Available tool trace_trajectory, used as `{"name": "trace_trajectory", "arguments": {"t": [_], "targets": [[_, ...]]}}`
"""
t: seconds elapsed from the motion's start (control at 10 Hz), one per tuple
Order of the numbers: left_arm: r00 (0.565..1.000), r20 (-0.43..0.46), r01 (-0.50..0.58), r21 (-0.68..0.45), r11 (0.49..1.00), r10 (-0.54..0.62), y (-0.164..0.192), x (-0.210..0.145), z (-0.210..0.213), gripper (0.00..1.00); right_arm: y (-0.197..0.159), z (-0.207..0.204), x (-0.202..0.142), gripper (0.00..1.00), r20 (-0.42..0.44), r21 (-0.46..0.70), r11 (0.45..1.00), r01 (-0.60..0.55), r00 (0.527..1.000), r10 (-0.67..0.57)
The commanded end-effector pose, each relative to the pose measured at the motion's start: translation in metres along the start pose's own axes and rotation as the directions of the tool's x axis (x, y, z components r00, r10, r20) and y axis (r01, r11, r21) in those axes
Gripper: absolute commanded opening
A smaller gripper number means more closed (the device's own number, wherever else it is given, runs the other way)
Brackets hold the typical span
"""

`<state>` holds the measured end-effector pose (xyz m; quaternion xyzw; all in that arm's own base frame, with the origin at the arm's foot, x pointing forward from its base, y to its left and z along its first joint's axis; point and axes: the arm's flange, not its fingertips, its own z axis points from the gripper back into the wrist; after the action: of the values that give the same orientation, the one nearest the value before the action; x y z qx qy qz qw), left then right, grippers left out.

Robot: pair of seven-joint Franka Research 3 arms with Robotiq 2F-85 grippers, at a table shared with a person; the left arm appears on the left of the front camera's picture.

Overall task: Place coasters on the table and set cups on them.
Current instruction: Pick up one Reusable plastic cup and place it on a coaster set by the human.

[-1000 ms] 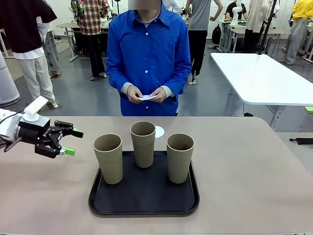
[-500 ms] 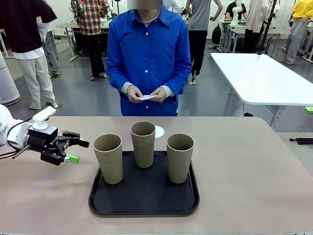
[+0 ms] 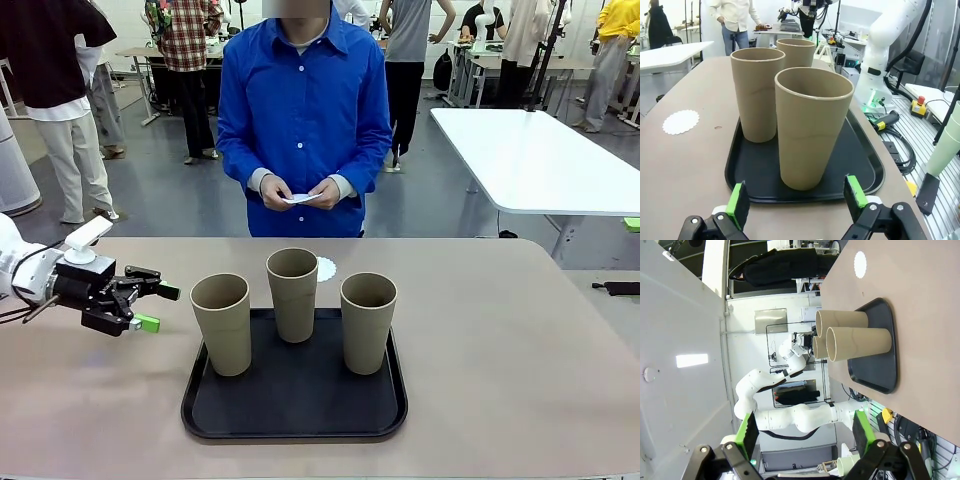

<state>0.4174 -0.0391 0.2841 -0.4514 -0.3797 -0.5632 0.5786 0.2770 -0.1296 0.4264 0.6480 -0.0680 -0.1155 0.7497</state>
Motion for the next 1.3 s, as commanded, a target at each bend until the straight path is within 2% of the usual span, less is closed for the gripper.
{"name": "trace_trajectory", "arguments": {"t": [0.0,0.2,0.5,0.8,1.2], "targets": [[1.000,0.001,-0.001,0.000,1.000,0.001,0.000,0.000,0.000,1.00,0.001,0.000,0.000,1.00,0.003,0.006,1.000,-0.003,1.000,0.003],[0.999,0.052,0.009,-0.055,0.998,-0.006,0.000,-0.006,-0.008,1.00,0.001,0.000,0.000,1.00,0.003,0.006,1.000,-0.003,1.000,0.003],[0.991,0.122,0.056,-0.071,0.996,-0.047,-0.001,-0.010,-0.024,1.00,0.001,0.000,0.000,1.00,0.003,0.006,1.000,-0.003,1.000,0.003],[0.984,0.146,0.107,-0.067,0.992,-0.097,0.007,-0.022,-0.042,1.00,0.001,0.000,0.000,1.00,0.003,0.006,1.000,-0.003,1.000,0.003],[0.983,0.166,0.089,-0.086,0.992,-0.073,0.018,-0.023,-0.061,1.00,0.001,0.000,0.000,1.00,0.003,0.006,1.000,-0.003,1.000,0.003]]}}
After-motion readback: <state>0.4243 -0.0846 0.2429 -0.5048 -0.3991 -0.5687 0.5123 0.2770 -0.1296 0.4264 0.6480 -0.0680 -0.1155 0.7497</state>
